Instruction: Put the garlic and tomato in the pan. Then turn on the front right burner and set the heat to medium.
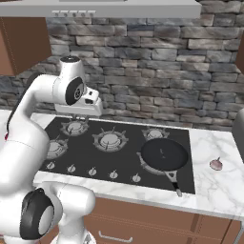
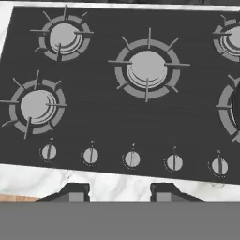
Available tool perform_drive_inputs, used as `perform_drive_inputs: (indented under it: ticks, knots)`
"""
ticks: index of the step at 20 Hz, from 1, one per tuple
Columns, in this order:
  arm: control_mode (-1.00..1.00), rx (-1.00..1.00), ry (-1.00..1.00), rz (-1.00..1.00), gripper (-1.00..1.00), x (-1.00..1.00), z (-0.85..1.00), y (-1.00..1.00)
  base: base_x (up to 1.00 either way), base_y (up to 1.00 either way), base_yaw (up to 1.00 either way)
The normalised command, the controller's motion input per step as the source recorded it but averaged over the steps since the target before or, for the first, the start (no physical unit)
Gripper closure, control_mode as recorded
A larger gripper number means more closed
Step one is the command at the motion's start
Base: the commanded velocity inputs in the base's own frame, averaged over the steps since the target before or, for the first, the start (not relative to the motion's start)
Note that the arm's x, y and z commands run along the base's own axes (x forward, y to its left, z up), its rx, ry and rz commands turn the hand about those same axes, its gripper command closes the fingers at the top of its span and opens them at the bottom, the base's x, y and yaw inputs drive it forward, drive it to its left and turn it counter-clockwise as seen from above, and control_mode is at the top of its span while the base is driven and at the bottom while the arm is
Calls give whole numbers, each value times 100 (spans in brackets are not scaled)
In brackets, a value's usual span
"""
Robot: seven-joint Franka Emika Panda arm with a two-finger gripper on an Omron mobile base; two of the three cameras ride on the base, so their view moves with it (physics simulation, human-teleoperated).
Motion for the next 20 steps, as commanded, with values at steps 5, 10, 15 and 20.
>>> perform_drive_inputs:
  ticks: [5, 10, 15, 20]
  knots:
    - [-100, -2, 1, -1, -100, 4, -2, -39, 0, 0, 0]
    - [-100, -3, 4, -7, -100, 16, 0, -75, 0, 0, 0]
    - [-100, 0, 11, -19, -100, 3, 0, -83, 0, 0, 0]
    - [-100, 0, 7, -22, -100, 2, -4, -79, 0, 0, 0]
